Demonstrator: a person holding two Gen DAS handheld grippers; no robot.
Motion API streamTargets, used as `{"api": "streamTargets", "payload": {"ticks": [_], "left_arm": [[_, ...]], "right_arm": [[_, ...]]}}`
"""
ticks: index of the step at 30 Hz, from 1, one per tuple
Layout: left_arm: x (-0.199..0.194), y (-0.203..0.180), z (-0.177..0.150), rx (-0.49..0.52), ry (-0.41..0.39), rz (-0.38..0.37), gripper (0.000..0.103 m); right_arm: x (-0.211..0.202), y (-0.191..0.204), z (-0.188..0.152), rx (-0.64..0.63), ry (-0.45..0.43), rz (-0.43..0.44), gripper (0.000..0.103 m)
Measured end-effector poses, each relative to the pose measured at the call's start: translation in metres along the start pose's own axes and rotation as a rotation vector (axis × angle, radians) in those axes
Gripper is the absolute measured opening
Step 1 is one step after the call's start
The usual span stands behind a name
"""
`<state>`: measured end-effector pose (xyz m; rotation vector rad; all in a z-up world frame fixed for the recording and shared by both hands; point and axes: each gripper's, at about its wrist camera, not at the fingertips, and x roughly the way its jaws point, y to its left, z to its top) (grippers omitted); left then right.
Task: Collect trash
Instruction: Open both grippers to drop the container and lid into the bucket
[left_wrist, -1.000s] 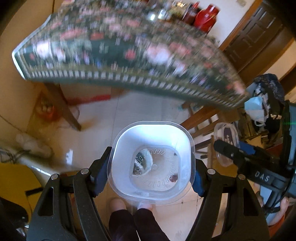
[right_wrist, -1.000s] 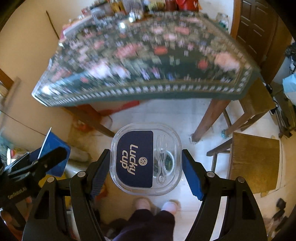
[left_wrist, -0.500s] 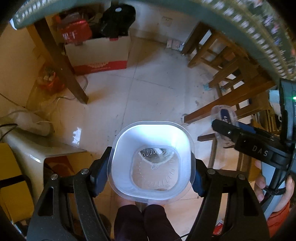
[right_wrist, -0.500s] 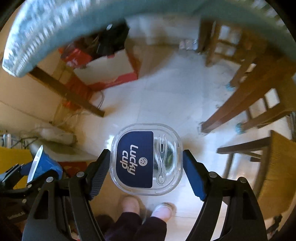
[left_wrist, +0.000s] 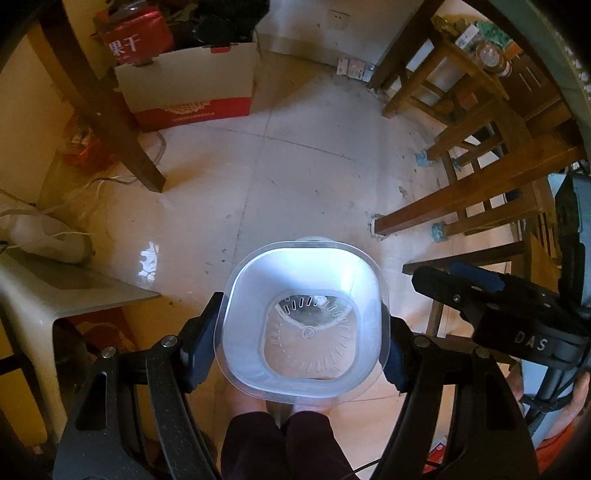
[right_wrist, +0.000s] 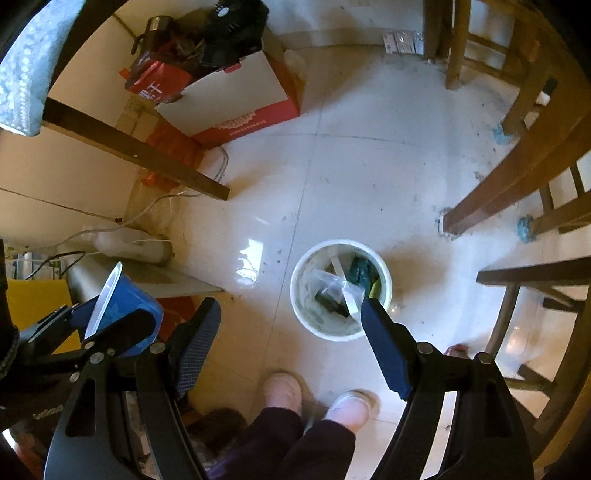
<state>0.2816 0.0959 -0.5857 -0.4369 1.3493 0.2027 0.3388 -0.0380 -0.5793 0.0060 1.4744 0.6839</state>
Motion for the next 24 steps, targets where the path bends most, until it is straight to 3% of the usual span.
{"api": "streamTargets", "payload": {"ticks": [6,11,17,24], "left_arm": [[0.028,-0.021,0.007,0.052,0.047,-0.044,0.073],[0.048,-0.043,0.015,0.097,0.110,-0.126,0.074],[0.050,-0.059,0.017,0.144,0.115,-0.075,0.076],[-0.001,-0.064,0.017,0.178,0.044,-0.028,0.076]], "right_arm": [[-0.008,-0.017,-0.005,0.046,-0.027,-0.066,0.076],[-0.025,-0.033,-0.007,0.101,-0.056,-0.083,0.076],[-0.046,-0.036,-0.008,0.110,-0.088,-0.117,0.076],[-0.073,-0.023,-0.011,0.099,-0.108,-0.123,0.076]]}}
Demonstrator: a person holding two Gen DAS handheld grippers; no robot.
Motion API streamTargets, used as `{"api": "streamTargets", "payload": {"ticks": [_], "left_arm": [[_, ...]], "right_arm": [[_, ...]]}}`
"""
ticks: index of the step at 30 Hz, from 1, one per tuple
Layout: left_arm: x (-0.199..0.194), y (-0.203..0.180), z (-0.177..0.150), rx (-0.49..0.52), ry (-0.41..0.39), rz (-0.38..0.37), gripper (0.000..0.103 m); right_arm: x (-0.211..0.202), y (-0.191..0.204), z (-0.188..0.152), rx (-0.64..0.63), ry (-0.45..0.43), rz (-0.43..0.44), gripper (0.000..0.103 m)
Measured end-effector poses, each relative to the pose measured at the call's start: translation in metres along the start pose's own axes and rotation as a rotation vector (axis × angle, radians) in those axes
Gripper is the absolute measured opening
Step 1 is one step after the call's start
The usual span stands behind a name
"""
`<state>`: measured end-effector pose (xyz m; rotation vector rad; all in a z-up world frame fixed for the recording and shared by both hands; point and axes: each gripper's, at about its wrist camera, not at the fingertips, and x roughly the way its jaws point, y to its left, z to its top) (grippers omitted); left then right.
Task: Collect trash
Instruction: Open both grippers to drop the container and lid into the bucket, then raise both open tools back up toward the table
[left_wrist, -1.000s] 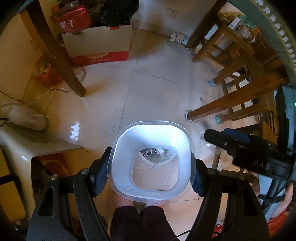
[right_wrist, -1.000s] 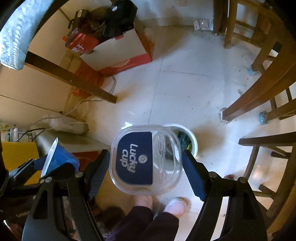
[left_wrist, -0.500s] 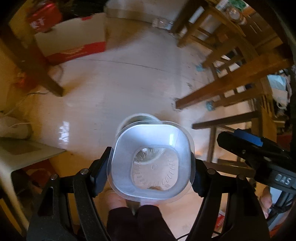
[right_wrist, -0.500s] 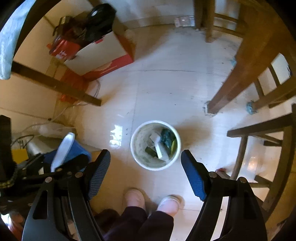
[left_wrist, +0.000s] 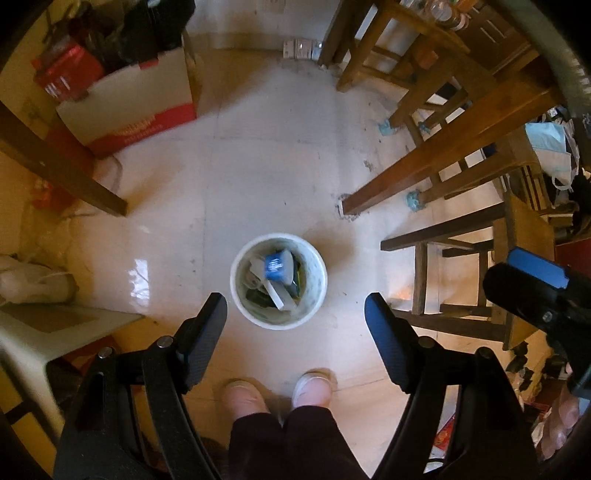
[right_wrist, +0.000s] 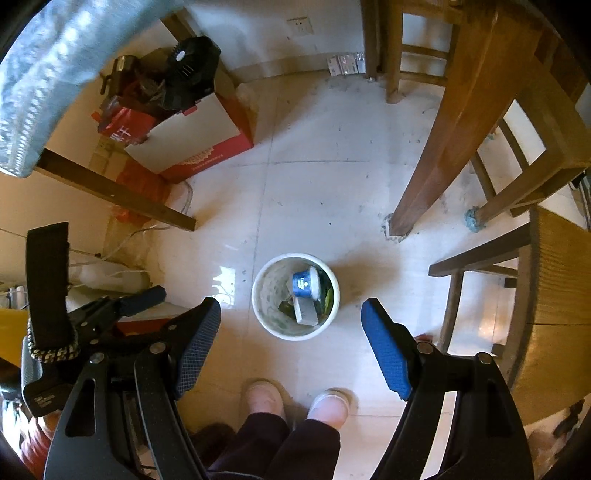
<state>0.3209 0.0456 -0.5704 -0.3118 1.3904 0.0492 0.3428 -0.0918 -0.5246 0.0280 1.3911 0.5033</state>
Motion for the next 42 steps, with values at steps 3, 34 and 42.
{"api": "streamTargets", "payload": {"ticks": [3,34,42], "left_arm": [[-0.037,-0.001,0.001,0.016,-0.035,0.010,0.076],[-0.502,-0.030,-0.030,0.211,-0.717,0.036,0.076],[-0.556,-0.028,-0.034,0.218,-0.853,0.011,0.082]], "right_arm": [[-0.022,0.007,0.003,-0.008,-0.015,0.001,0.076],[-0.404,0.178,-0.026,-0.126,-0.598,-0.093,0.076],[-0.463,0.199,-0.041,-0.141,-0.813,-0.168,0.076]]}}
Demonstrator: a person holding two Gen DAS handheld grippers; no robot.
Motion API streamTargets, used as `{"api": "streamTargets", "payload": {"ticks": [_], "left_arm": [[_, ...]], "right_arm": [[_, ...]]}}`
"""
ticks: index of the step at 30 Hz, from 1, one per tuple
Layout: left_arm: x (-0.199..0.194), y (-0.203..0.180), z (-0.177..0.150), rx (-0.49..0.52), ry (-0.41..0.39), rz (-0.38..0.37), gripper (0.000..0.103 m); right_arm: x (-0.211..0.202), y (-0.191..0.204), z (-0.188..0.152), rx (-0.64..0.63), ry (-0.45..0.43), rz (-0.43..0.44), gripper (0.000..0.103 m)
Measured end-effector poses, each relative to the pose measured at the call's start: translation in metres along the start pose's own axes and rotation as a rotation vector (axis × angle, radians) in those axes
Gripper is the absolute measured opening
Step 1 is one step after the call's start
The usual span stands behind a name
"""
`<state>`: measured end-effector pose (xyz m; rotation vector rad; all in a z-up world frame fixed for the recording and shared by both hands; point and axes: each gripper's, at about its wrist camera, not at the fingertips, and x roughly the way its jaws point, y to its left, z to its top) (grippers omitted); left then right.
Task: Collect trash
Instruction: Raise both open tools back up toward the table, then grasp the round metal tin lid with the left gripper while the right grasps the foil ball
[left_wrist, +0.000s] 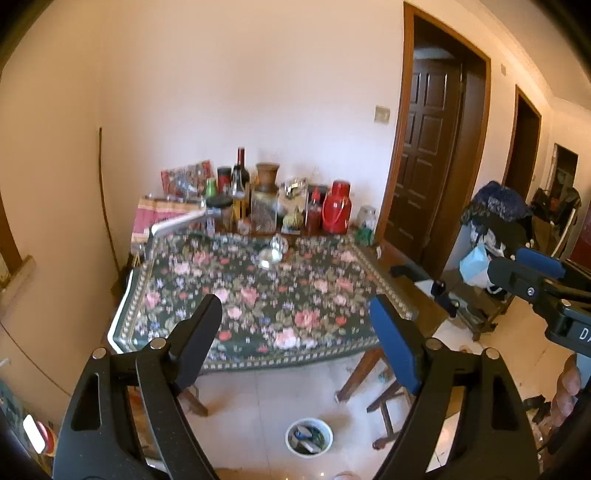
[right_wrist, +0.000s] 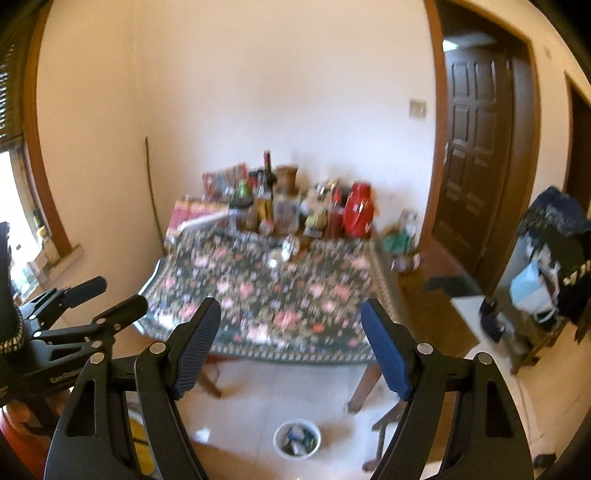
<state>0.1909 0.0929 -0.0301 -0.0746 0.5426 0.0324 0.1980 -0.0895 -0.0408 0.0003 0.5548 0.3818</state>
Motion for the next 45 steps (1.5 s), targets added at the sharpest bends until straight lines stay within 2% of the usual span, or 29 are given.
{"api": "streamTargets", "payload": {"ticks": [6,10,23,29,32,35,38,42,45], "left_arm": [[0.002,-0.001,0.020,0.012,-0.044,0.021,0.082],[0.015,-0.002,0.028,0.012,-0.059,0.028,0.082],[0.128,-0.022,0.088,-0.051,-0.037,0.093,0.082],[0.174,-0.037,0.110,-0.065,-0.021,0.140,0.082],[0.192,-0.042,0.116,-0.054,-0.004,0.178,0.093],[0.212,-0.040,0.118,-0.052,0.010,0.186,0.096],[0.232,-0.032,0.119,-0.055,0.034,0.201,0.102],[0.267,-0.009,0.121,-0.056,0.093,0.226,0.102],[0.295,0.016,0.123,-0.070,0.127,0.210,0.102]], "right_arm": [[-0.003,-0.002,0.013,-0.007,-0.092,-0.030,0.076],[0.008,-0.006,0.020,-0.022,-0.112,-0.038,0.076],[0.081,-0.065,0.072,-0.043,-0.136,-0.002,0.076],[0.126,-0.098,0.097,-0.061,-0.083,0.046,0.076],[0.151,-0.109,0.101,-0.072,-0.045,0.068,0.076],[0.175,-0.113,0.102,-0.073,0.006,0.078,0.076],[0.200,-0.118,0.105,-0.050,0.056,0.107,0.076],[0.239,-0.117,0.110,-0.022,0.143,0.131,0.076],[0.268,-0.110,0.115,-0.010,0.191,0.135,0.076]]}}
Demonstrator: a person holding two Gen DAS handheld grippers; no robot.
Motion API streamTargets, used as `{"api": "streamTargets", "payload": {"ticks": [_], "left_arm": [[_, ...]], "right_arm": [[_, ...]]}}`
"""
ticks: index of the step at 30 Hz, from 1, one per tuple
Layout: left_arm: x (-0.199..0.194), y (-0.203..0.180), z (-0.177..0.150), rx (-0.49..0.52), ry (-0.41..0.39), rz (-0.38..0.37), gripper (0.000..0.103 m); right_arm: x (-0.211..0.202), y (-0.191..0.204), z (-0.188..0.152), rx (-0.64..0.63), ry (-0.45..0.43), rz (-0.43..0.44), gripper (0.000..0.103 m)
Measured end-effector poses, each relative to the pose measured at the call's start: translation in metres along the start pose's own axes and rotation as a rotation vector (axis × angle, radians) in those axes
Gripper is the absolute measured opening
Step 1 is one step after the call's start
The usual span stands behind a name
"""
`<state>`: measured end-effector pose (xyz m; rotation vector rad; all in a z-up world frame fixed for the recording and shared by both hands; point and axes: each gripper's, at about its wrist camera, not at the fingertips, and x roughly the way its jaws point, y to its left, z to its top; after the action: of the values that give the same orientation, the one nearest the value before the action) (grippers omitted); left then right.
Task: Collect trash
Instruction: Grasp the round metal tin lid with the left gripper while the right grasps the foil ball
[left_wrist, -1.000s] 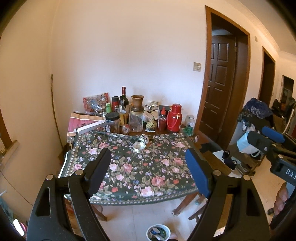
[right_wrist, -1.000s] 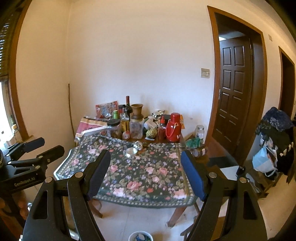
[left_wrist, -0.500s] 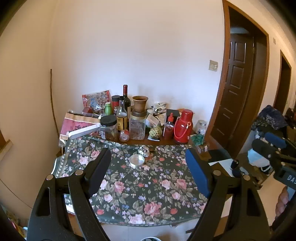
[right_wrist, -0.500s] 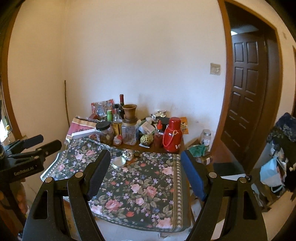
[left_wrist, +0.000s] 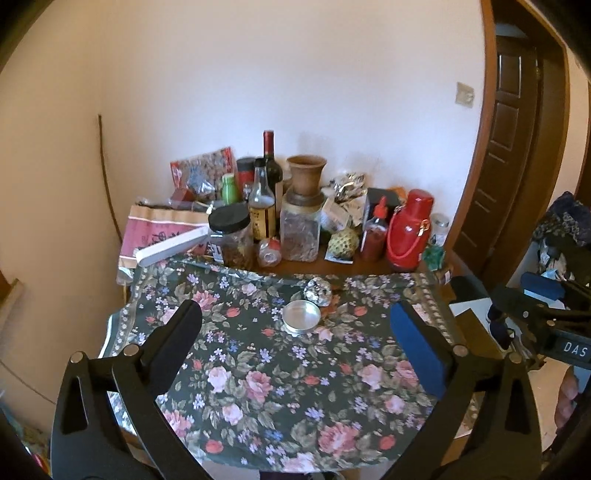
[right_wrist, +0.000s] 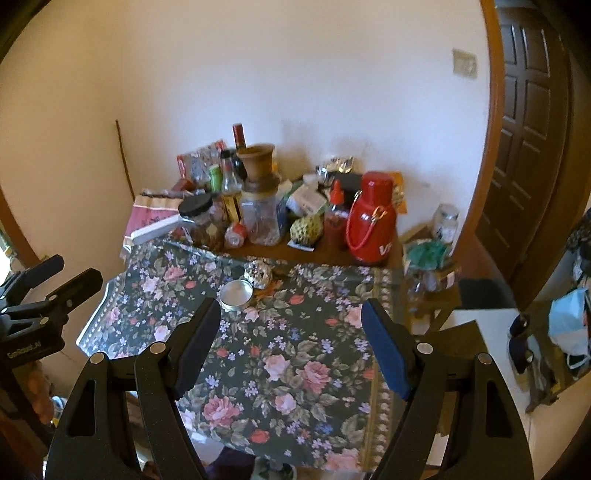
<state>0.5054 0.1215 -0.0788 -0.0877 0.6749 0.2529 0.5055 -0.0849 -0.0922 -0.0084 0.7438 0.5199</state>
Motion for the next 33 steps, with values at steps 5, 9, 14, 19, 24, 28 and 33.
{"api": "streamTargets", "payload": {"ticks": [5,9,14,19,24,28,33], "left_arm": [[0.056,0.035,0.017,-0.005,0.054,-0.025,0.102],[0.108,0.062,0.026,-0.014,0.118,-0.059,0.102],[0.170,0.085,0.023,0.000,0.218,-0.085,0.102],[0.223,0.094,0.011,0.039,0.312,-0.096,0.102],[0.265,0.100,-0.005,0.036,0.408,-0.157,0.087],[0.285,0.101,-0.016,-0.001,0.478,-0.224,0.078],[0.304,0.097,-0.027,-0.021,0.555,-0.287,0.058]], "right_arm": [[0.054,0.012,0.018,0.049,0.084,0.010,0.076],[0.108,0.026,0.031,0.089,0.158,0.000,0.076],[0.185,0.036,0.037,0.153,0.268,0.037,0.076],[0.262,0.043,0.038,0.215,0.370,0.039,0.076],[0.321,0.046,0.034,0.268,0.442,0.015,0.076],[0.355,0.045,0.026,0.307,0.514,-0.013,0.076],[0.364,0.046,0.015,0.310,0.538,-0.039,0.055]]}}
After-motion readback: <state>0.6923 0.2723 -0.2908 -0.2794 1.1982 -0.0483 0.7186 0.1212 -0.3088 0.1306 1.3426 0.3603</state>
